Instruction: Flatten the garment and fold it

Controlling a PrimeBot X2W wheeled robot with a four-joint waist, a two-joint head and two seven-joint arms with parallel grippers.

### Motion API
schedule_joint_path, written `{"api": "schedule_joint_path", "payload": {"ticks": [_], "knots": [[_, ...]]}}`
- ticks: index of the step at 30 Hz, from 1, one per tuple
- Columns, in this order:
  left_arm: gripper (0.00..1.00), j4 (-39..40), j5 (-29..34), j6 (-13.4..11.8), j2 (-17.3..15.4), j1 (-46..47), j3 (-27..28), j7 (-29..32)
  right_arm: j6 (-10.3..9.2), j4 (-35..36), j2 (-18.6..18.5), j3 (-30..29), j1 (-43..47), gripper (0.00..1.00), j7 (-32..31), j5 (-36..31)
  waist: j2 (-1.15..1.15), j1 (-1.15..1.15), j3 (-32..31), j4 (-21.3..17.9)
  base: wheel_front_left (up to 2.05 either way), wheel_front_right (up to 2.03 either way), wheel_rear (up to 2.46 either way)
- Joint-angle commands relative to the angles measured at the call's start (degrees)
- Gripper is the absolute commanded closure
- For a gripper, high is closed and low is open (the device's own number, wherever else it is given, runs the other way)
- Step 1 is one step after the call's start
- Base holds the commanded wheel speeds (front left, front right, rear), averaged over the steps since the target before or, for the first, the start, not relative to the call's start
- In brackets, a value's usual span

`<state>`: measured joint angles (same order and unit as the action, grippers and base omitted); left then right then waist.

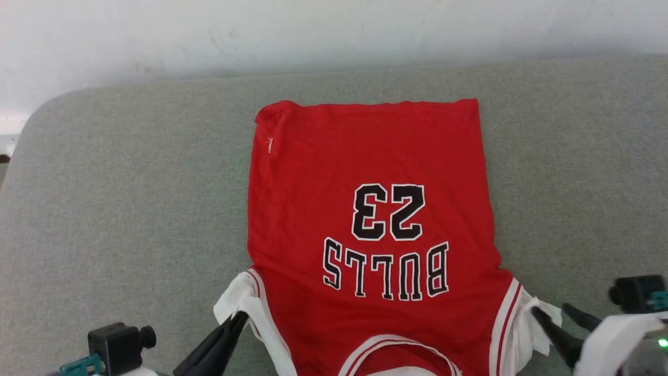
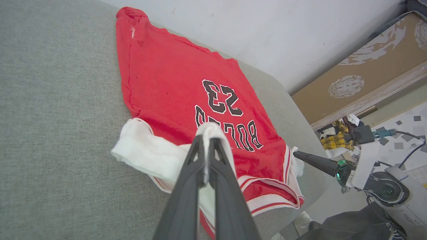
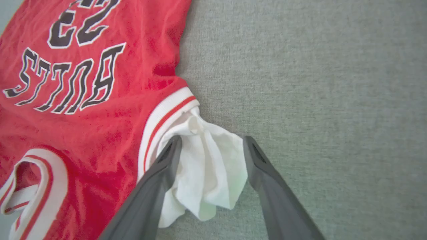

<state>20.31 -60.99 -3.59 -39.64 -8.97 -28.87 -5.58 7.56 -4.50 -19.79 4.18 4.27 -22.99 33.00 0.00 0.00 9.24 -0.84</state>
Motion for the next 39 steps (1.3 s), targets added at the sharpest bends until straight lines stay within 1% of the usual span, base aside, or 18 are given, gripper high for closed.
{"api": "schedule_joint_path", "payload": {"ticks": [1, 4, 6, 8, 9, 11, 12, 14, 16, 19, 20, 23, 27, 28, 31, 34, 39], "knots": [[1.0, 0.11, 0.14, 0.45, 0.35, 0.32, 0.03, -0.54, -0.08, 4.54, -0.83, -2.56, 2.43, 0.0, -2.9, 1.06, 0.0, 0.0, 0.24, -0.01, 0.0, 0.0, 0.0], [1.0, 0.58, 0.21, 0.66, 0.28, 0.14, 0.27, -1.09, -0.08, 14.51, -2.1, -7.39, 4.49, 0.0, -7.44, 1.09, 0.0, 0.0, 0.97, 0.03, 0.0, 0.0, 0.0], [1.0, 0.9, 0.4, 0.79, 0.23, 0.26, 0.53, -1.52, -0.08, 20.07, -2.4, -10.76, 3.52, 0.0, -8.49, -0.1, 0.0, 0.0, 1.71, 0.14, 0.0, 0.0, 0.0], [1.0, 1.24, 0.69, 1.0, 0.24, 0.66, 0.66, -1.81, -0.08, 23.47, -1.88, -13.79, 0.83, 0.0, -8.59, -2.47, 0.0, 0.0, 2.69, 0.48, 0.0, 0.0, 0.0], [1.0, 1.41, 0.86, 1.12, 0.26, 0.97, 0.67, -1.87, -0.08, 24.43, -2.07, -14.1, -0.67, 0.0, -9.2, -3.84, 0.0, 0.0, 3.29, 0.67, 0.0, 0.0, 0.0], [1.0, 1.84, 1.25, 1.33, 0.3, 1.67, 0.67, -1.94, -0.08, 24.98, -0.93, -14.77, -4.62, 0.0, -10.36, -5.9, 0.0, 0.0, 4.71, 1.05, 0.0, 0.0, 0.0], [1.0, 2.05, 1.45, 1.48, 0.33, 2.13, 0.63, -1.9, -0.08, 24.93, -0.75, -14.18, -6.77, 0.0, -11.25, -6.88, 0.0, 0.0, 5.45, 1.29, 0.0, 0.0, 0.0], [1.0, 2.45, 1.84, 1.87, 0.31, 3.12, 0.42, -1.57, -0.08, 23.63, 0.46, -13.37, -12.09, 0.0, -13.12, -8.03, 0.0, 0.0, 6.93, 1.8, 0.0, 0.0, 0.0], [1.0, 2.77, 2.3, 2.18, 0.33, 4.26, 0.19, -1.18, -0.08, 21.66, 0.41, -11.43, -17.74, 0.0, -14.93, -9.27, 0.0, 0.0, 8.47, 2.44, 0.0, 0.0, 0.0], [1.0, 3.24, 2.85, 2.73, 0.51, 5.96, -0.24, -0.57, -0.08, 18.34, -1.16, -8.22, -26.13, 0.0, -16.77, -11.73, 0.0, 0.0, 11.07, 3.5, 0.0, 0.0, 0.0], [1.0, 3.35, 3.02, 2.91, 0.6, 6.49, -0.39, -0.4, -0.08, 16.96, -1.16, -7.48, -28.81, 0.0, -17.34, -12.19, 0.0, 0.0, 11.93, 3.84, 0.0, 0.0, 0.0], [1.0, 3.48, 3.6, 3.42, 0.94, 8.03, -0.83, -0.02, -0.08, 11.7, 0.54, -7.15, -36.37, 0.0, -19.54, -12.46, 0.0, 0.0, 14.51, 4.79, 0.0, 0.0, 0.0], [1.0, 3.52, 4.4, 4.21, 1.47, 10.01, -1.39, 0.26, -0.08, 5.01, 1.15, -6.83, -44.79, 0.0, -21.95, -15.4, 0.0, 0.0, 17.9, 6.08, 0.0, 0.0, 0.0], [1.0, 3.52, 4.4, 4.21, 1.47, 10.01, -1.39, 0.26, -0.08, 5.01, 1.15, -6.83, -44.79, 0.0, -21.95, -15.4, 0.0, 0.0, 17.9, 6.08, 0.0, 0.0, 0.0], [1.0, 3.42, 4.82, 4.7, 1.82, 11.29, -1.66, 0.4, -0.08, 0.63, 2.7, -7.92, -49.23, 0.0, -23.15, -17.42, 0.0, 0.0, 20.13, 6.83, 0.0, 0.0, 0.0], [1.0, 3.3, 5.17, 5.2, 2.14, 12.48, -1.9, 0.52, -0.08, -3.15, 3.43, -9.04, -52.5, 0.0, -24.48, -19.74, 0.0, 0.0, 22.34, 7.57, 0.0, 0.0, 0.0], [1.0, 2.86, 5.63, 5.94, 2.6, 14.13, -2.04, 0.36, -0.08, -8.07, 4.03, -10.49, -55.83, 0.0, -26.08, -23.07, 0.0, 0.0, 25.1, 8.54, 0.0, 0.0, 0.0]]}}
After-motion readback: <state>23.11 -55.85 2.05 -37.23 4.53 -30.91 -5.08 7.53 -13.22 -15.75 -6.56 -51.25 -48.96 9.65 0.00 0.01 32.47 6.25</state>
